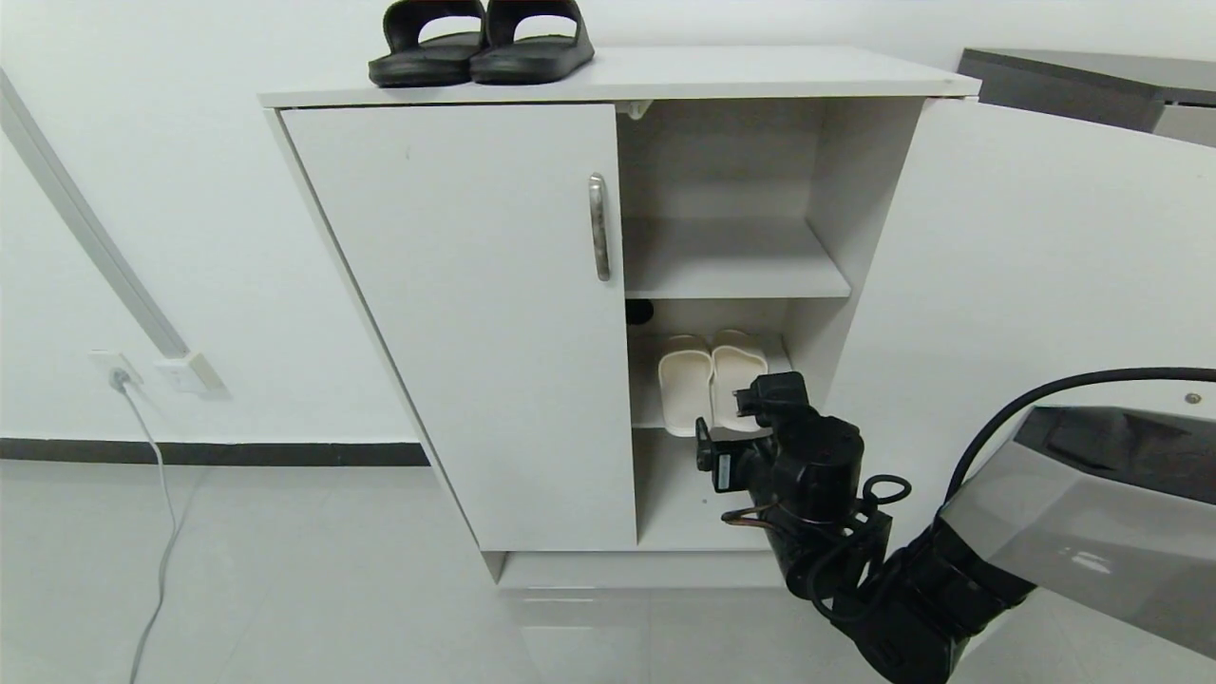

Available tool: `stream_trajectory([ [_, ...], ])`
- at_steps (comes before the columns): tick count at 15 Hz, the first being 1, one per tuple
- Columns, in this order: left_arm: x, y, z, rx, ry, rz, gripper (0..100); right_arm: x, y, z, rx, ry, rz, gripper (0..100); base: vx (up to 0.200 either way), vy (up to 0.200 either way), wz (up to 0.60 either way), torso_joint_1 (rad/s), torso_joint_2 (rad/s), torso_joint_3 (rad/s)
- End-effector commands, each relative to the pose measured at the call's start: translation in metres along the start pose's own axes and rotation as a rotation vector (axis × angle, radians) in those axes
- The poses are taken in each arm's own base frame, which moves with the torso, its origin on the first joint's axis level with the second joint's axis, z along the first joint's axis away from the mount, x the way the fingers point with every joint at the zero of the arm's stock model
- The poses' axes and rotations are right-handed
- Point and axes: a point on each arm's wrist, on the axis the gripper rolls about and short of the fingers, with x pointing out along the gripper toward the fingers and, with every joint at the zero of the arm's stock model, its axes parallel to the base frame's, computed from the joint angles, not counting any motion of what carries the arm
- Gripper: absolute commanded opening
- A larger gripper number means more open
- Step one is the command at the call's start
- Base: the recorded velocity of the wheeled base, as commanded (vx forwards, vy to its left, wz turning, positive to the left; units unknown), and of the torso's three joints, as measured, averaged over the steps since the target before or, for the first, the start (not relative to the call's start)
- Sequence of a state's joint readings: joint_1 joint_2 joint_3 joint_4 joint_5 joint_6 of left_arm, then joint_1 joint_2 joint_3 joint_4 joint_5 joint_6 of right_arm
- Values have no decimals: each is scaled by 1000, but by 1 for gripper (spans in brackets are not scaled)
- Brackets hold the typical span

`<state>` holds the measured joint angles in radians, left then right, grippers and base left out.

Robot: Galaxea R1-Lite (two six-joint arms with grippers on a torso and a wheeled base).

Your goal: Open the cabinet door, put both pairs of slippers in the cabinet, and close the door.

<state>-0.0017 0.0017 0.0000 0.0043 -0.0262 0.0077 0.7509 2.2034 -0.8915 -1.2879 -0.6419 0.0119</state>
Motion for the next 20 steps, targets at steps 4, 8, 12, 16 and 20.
stream_trajectory([
  [4,0,0,0,-3,2,0,0,-1,0,-2,-9,0,3,100,0,0,0,0,0,0],
  [8,0,0,0,-5,2,0,0,-2,0,-3,-13,3,3,100,0,100,0,5,0,1],
  [12,0,0,0,-5,2,0,0,-1,0,-4,-15,7,3,100,0,200,0,6,4,8],
  [16,0,0,0,-5,2,0,0,-3,0,-7,-21,14,6,100,0,200,0,-1,4,2],
  [20,0,0,0,-5,2,0,0,-3,0,-6,-18,6,6,100,0,200,0,-1,0,2],
])
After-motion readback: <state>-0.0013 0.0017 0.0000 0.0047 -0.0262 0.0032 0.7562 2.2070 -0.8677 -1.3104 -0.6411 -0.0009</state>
